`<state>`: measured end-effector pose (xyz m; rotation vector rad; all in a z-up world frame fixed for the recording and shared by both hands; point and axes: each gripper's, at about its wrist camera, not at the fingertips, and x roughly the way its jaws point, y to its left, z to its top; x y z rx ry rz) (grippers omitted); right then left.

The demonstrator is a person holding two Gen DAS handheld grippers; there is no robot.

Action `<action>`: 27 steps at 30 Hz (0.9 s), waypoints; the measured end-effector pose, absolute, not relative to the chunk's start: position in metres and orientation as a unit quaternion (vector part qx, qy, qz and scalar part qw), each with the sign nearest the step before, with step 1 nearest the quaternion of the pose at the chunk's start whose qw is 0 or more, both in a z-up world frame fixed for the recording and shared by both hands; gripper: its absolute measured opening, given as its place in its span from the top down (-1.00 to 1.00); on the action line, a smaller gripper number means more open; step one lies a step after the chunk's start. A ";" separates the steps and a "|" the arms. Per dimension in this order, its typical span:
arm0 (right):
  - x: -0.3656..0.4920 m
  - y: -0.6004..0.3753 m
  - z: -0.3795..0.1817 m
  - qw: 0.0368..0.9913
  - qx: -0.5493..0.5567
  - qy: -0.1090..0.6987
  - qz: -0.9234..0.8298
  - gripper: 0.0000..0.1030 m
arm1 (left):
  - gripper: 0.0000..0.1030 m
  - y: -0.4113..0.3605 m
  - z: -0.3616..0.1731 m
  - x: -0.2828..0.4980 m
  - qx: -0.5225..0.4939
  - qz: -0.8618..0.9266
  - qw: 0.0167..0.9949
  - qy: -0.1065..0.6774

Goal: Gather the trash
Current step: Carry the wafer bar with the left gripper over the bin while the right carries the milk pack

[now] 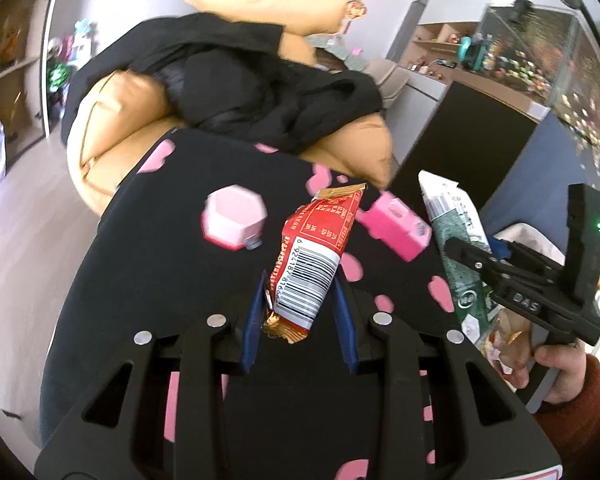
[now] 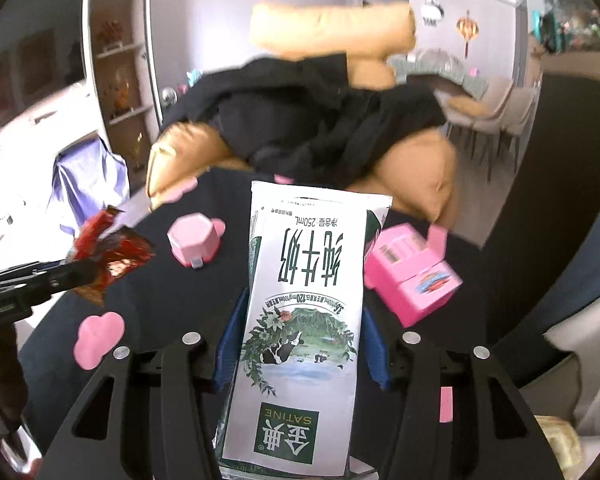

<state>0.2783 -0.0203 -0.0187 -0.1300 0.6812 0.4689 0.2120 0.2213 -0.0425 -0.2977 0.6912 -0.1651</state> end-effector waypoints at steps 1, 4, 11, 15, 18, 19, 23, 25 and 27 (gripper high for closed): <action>0.273 -0.027 -0.013 0.916 -0.062 0.323 0.227 0.04 | 0.42 0.213 -0.036 0.211 -0.140 -0.086 0.928 0.333; 0.256 -0.054 0.005 0.927 -0.057 0.299 0.220 0.04 | 0.42 0.191 -0.023 0.210 -0.129 -0.103 0.931 0.327; 0.222 -0.135 0.027 0.947 -0.037 0.269 0.174 0.04 | 0.42 0.114 -0.005 0.215 -0.100 -0.166 0.928 0.319; 0.203 -0.186 0.032 0.956 -0.026 0.257 0.138 0.04 | 0.42 0.064 -0.007 0.217 -0.089 -0.215 0.917 0.326; 0.192 -0.217 0.035 0.962 -0.022 0.250 0.109 0.04 | 0.42 0.023 -0.014 0.218 -0.082 -0.253 0.902 0.339; 0.187 -0.229 0.035 0.963 -0.018 0.249 0.098 0.04 | 0.42 0.014 -0.015 0.217 -0.080 -0.264 0.898 0.342; 0.172 -0.269 0.035 0.968 -0.014 0.245 0.059 0.04 | 0.42 -0.039 -0.027 0.215 -0.065 -0.313 0.881 0.349; 0.167 -0.285 0.033 0.968 -0.014 0.246 0.043 0.04 | 0.42 -0.061 -0.035 0.216 -0.060 -0.332 0.870 0.360; 0.163 -0.302 0.031 0.968 -0.010 0.248 0.025 0.04 | 0.42 -0.079 -0.045 0.216 -0.056 -0.346 0.859 0.373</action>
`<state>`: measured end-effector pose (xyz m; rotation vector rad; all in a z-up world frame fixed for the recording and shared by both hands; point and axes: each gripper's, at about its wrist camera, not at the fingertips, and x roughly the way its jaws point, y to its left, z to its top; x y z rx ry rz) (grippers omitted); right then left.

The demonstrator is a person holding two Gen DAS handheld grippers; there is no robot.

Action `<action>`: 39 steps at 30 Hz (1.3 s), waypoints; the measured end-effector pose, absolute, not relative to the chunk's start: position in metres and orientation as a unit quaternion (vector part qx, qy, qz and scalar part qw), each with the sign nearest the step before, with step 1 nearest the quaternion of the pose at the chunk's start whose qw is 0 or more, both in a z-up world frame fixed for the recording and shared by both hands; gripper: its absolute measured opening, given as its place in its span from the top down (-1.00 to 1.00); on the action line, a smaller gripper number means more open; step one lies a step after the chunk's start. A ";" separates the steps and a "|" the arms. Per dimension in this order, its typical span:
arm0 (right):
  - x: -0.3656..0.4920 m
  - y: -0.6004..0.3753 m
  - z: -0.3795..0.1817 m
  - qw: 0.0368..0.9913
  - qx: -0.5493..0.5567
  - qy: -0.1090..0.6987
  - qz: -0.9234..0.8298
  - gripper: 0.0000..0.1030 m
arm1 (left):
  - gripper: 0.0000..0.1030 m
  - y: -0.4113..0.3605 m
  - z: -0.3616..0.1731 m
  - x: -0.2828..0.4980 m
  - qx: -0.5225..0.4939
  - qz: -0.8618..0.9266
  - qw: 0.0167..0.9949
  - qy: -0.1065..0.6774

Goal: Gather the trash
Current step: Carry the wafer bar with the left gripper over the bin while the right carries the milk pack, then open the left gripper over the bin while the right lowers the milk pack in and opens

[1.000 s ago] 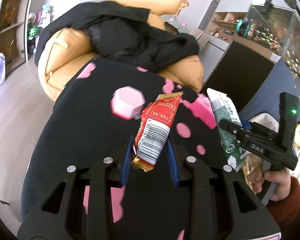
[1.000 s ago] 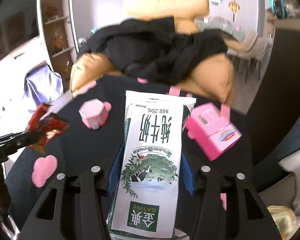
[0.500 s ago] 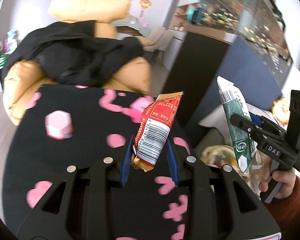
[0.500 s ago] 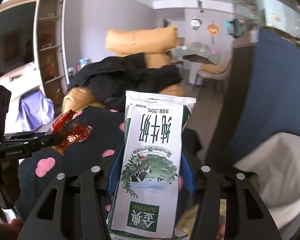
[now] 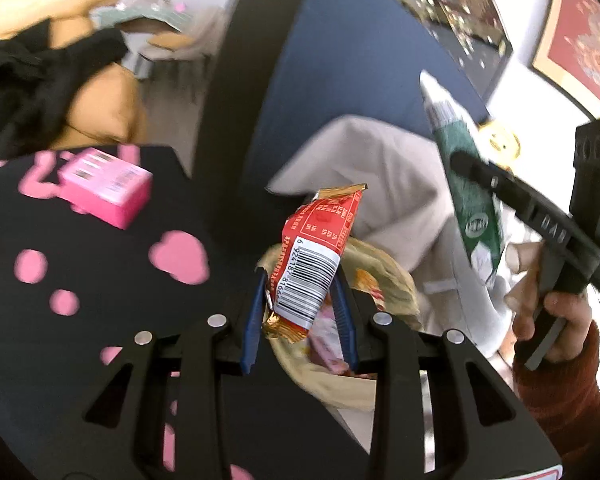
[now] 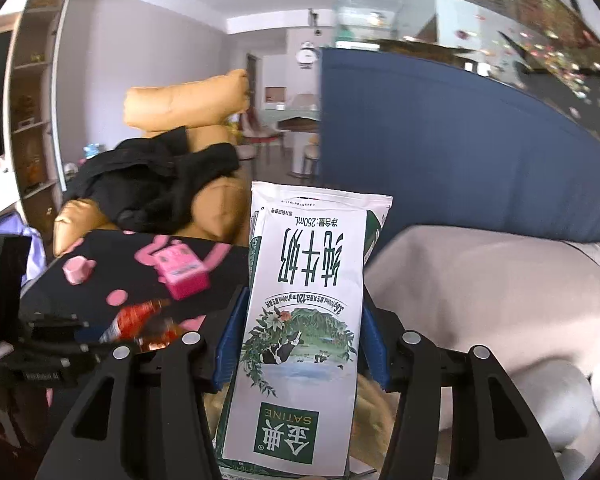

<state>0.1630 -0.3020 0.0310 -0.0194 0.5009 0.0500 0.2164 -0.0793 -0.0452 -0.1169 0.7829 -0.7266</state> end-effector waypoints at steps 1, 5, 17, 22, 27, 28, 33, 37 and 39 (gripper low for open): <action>0.161 -0.308 0.030 0.968 -0.007 0.248 0.019 0.04 | 0.42 -0.092 -0.053 0.217 -0.051 -0.357 0.850 0.383; 0.153 -0.331 0.024 0.968 0.012 0.252 0.003 0.04 | 0.42 -0.128 -0.072 0.218 -0.026 -0.383 0.830 0.405; 0.153 -0.343 0.008 0.964 0.025 0.265 -0.004 0.04 | 0.41 -0.181 -0.112 0.221 0.025 -0.385 0.814 0.435; 0.154 -0.344 0.004 0.963 0.028 0.267 -0.003 0.04 | -0.03 -0.181 -0.119 0.224 -0.003 -0.394 0.803 0.447; 0.157 -0.339 -0.002 0.961 0.028 0.275 0.007 0.04 | -0.14 -0.161 -0.109 0.228 -0.017 -0.377 0.813 0.444; 0.157 -0.337 -0.004 0.960 0.029 0.277 0.010 0.04 | -0.15 -0.154 -0.106 0.229 -0.022 -0.374 0.815 0.441; 0.171 -0.311 -0.032 0.948 0.028 0.312 0.061 0.04 | -0.17 -0.116 -0.090 0.228 -0.044 -0.332 0.842 0.422; 0.190 -0.281 -0.070 0.929 0.007 0.357 0.094 0.04 | -0.28 -0.092 -0.082 0.222 -0.056 -0.311 0.855 0.411; 0.197 -0.270 -0.093 0.920 -0.018 0.381 0.091 0.04 | -0.31 -0.080 -0.079 0.218 -0.056 -0.302 0.862 0.404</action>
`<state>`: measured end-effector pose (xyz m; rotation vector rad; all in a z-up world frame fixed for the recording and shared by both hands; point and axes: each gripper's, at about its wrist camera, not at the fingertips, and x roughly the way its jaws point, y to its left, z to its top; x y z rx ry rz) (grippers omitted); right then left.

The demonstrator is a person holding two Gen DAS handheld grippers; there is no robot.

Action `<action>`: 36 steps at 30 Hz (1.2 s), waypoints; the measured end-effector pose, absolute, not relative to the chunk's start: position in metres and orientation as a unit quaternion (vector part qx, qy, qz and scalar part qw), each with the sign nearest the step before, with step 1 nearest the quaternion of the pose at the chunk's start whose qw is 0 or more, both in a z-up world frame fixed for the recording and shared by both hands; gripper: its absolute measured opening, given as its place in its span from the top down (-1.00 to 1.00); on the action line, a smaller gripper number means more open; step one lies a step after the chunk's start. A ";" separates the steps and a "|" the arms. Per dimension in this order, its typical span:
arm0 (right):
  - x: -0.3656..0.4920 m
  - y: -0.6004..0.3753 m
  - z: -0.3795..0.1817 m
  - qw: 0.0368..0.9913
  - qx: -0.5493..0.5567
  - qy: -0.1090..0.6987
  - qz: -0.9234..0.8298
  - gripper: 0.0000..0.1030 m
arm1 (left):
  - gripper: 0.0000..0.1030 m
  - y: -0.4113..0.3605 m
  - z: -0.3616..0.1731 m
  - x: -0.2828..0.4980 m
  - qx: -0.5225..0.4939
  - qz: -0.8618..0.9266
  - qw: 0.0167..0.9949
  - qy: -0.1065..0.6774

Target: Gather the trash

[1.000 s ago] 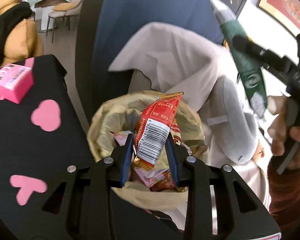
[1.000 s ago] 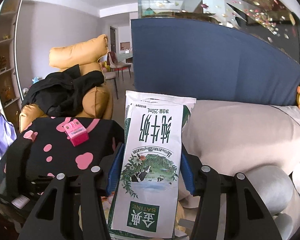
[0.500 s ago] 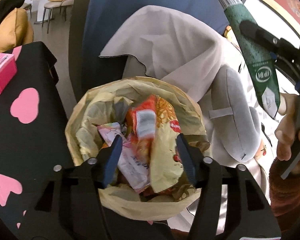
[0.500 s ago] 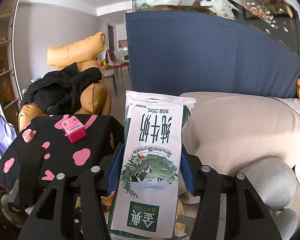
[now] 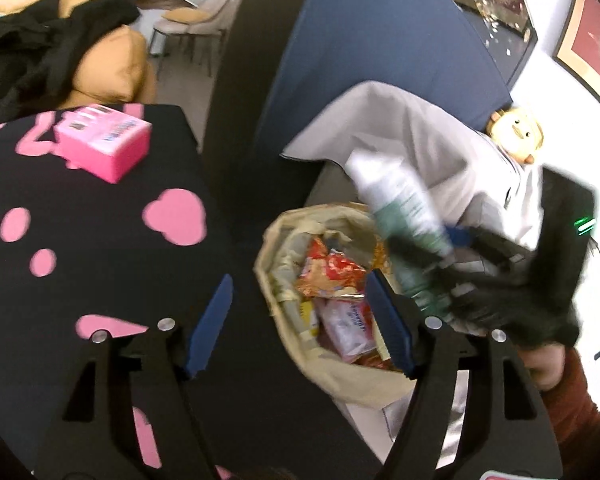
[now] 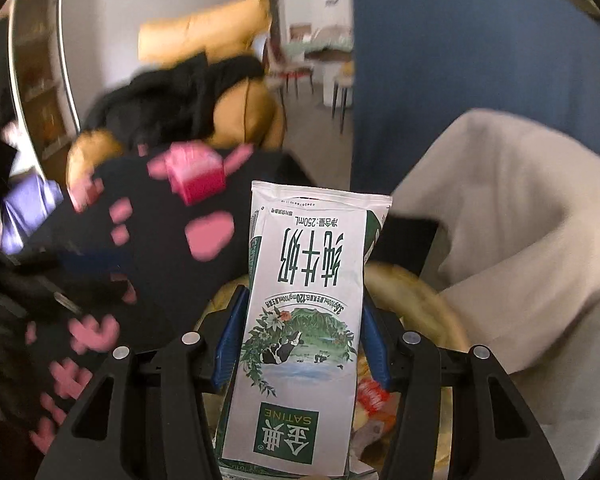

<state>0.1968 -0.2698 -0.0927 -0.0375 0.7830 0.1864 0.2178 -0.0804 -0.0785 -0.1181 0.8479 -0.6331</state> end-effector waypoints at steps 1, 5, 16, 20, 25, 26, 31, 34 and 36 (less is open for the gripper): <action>0.199 -0.267 -0.102 0.916 -0.027 0.390 0.088 0.04 | -0.39 -0.072 -0.077 0.214 -0.057 -0.294 0.866 0.400; 0.208 -0.268 -0.141 0.897 -0.046 0.436 0.060 0.04 | -0.60 -0.050 -0.078 0.200 -0.066 -0.256 0.881 0.393; 0.196 -0.286 -0.149 0.884 0.021 0.465 0.030 -0.18 | -0.67 -0.005 -0.053 0.158 -0.077 -0.166 0.916 0.358; 0.172 -0.288 -0.127 0.898 0.047 0.436 0.021 -0.25 | -0.67 0.000 -0.046 0.136 -0.062 -0.152 0.925 0.342; 0.127 -0.277 -0.089 0.913 0.072 0.400 0.033 -0.25 | -0.67 0.003 -0.046 0.109 -0.046 -0.141 0.926 0.347; 0.116 -0.273 -0.081 0.916 0.075 0.391 0.038 -0.25 | -0.67 0.002 -0.046 0.101 -0.041 -0.139 0.926 0.349; 0.062 -0.253 -0.045 0.931 0.083 0.350 0.060 -0.25 | -0.67 -0.002 -0.032 0.062 -0.015 -0.134 0.936 0.324; 0.033 -0.238 -0.033 0.934 0.084 0.340 0.077 -0.26 | -0.67 0.000 -0.016 0.039 -0.009 -0.122 0.947 0.298; 0.017 -0.226 -0.028 0.934 0.080 0.339 0.084 -0.25 | -0.67 0.001 -0.009 0.028 -0.009 -0.121 0.950 0.289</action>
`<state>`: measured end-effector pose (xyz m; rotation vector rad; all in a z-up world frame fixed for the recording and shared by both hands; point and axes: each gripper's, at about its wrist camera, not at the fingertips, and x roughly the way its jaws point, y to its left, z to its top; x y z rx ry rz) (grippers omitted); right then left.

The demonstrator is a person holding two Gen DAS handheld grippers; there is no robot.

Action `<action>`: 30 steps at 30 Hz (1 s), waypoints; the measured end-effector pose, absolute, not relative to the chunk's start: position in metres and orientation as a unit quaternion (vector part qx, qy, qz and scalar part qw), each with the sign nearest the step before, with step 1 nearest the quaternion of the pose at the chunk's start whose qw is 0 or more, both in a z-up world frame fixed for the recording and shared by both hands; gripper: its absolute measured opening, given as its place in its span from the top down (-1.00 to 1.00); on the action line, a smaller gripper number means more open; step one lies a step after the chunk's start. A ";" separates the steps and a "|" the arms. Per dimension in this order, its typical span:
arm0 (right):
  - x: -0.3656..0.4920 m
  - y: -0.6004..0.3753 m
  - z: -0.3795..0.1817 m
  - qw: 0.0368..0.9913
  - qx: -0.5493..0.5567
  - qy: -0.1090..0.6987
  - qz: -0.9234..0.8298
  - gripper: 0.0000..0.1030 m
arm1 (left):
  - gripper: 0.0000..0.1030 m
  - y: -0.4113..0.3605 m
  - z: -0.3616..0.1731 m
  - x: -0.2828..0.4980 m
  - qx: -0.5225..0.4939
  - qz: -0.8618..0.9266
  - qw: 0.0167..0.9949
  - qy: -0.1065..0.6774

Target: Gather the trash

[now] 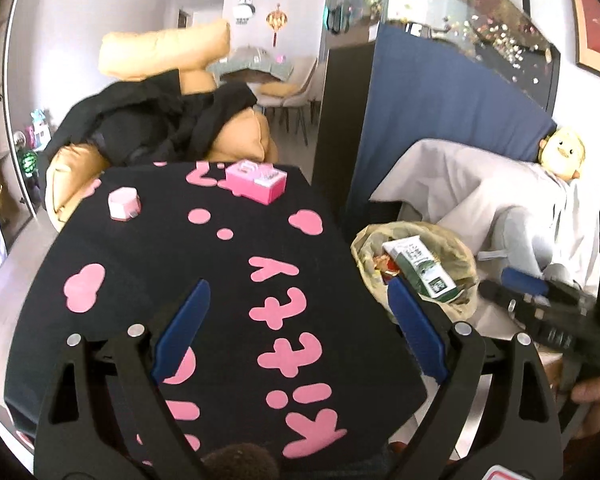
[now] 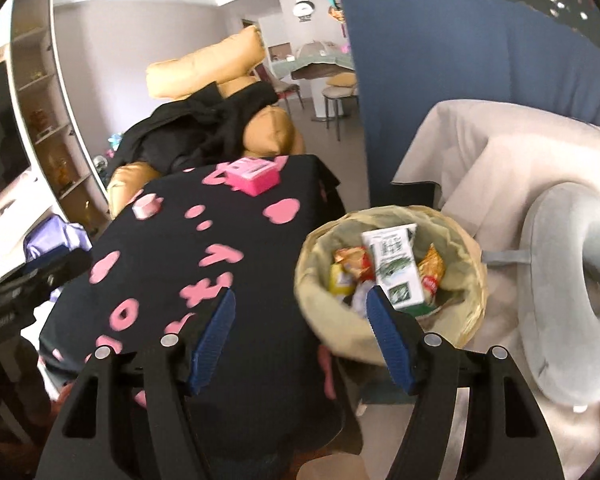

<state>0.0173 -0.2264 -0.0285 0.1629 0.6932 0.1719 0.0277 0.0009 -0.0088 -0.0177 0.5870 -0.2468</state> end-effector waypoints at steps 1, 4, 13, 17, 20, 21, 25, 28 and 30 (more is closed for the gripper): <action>0.010 -0.222 -0.026 0.934 0.078 0.339 0.088 -0.25 | -0.67 0.000 -0.006 0.021 -0.004 -0.117 0.951 0.285; -0.008 -0.212 -0.019 0.936 0.065 0.332 0.093 -0.25 | -0.67 -0.004 -0.002 0.007 0.020 -0.098 0.955 0.278; -0.038 -0.192 -0.006 0.950 0.039 0.298 0.087 -0.25 | -0.67 0.011 0.008 -0.006 0.005 -0.058 0.963 0.264; -0.040 -0.189 -0.004 0.952 0.032 0.293 0.083 -0.25 | -0.67 0.010 0.009 -0.009 0.009 -0.063 0.963 0.261; -0.040 -0.189 -0.003 0.953 0.033 0.289 0.083 -0.25 | -0.67 0.007 0.009 -0.009 0.015 -0.064 0.962 0.265; -0.041 -0.188 -0.003 0.953 0.033 0.288 0.083 -0.25 | -0.67 0.007 0.009 -0.009 0.015 -0.063 0.962 0.265; -0.040 -0.188 -0.004 0.953 0.031 0.290 0.080 -0.25 | -0.67 0.007 0.009 -0.008 0.016 -0.063 0.962 0.265; -0.039 -0.189 -0.004 0.953 0.032 0.290 0.078 -0.25 | -0.67 0.007 0.009 -0.008 0.017 -0.062 0.962 0.265; -0.040 -0.191 -0.004 0.954 0.036 0.288 0.076 -0.25 | -0.67 0.007 0.009 -0.008 0.017 -0.062 0.962 0.265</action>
